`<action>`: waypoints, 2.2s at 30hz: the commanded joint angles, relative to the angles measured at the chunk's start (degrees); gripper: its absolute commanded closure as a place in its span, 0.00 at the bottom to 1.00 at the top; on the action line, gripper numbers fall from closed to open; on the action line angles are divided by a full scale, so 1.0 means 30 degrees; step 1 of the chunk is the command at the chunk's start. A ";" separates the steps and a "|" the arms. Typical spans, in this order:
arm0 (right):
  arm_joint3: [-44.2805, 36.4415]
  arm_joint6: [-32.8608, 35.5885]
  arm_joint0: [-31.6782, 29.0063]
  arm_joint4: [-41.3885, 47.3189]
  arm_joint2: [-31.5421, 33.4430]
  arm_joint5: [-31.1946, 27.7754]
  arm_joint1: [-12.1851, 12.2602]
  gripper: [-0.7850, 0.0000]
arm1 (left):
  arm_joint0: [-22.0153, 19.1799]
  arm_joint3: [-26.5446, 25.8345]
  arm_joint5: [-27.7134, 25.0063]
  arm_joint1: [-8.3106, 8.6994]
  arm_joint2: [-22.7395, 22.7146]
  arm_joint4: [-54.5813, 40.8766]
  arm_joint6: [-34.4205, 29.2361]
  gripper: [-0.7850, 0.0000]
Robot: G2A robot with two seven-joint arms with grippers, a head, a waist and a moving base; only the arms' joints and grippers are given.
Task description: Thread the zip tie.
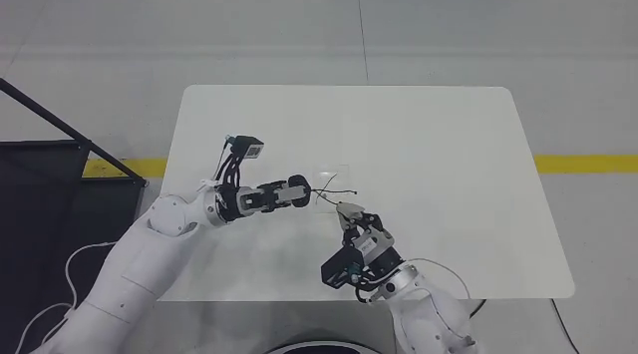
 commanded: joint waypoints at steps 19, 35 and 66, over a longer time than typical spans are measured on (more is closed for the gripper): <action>-0.0218 0.0302 0.0042 -0.0323 -0.0145 -0.0274 0.0121 1.00 | -0.0152 0.0369 -0.0265 -0.0280 -0.0023 0.0788 0.0266 1.00; -0.0498 0.0947 -0.0430 0.0836 0.0217 0.2101 0.0050 1.00 | -0.0083 -0.0012 0.0057 -0.0282 -0.0003 0.0739 -0.0058 1.00; -0.0720 -0.1244 -0.1601 0.5387 0.1887 0.4265 0.0025 1.00 | -0.0470 0.0224 0.0681 -0.0195 0.1027 0.0962 -0.0682 1.00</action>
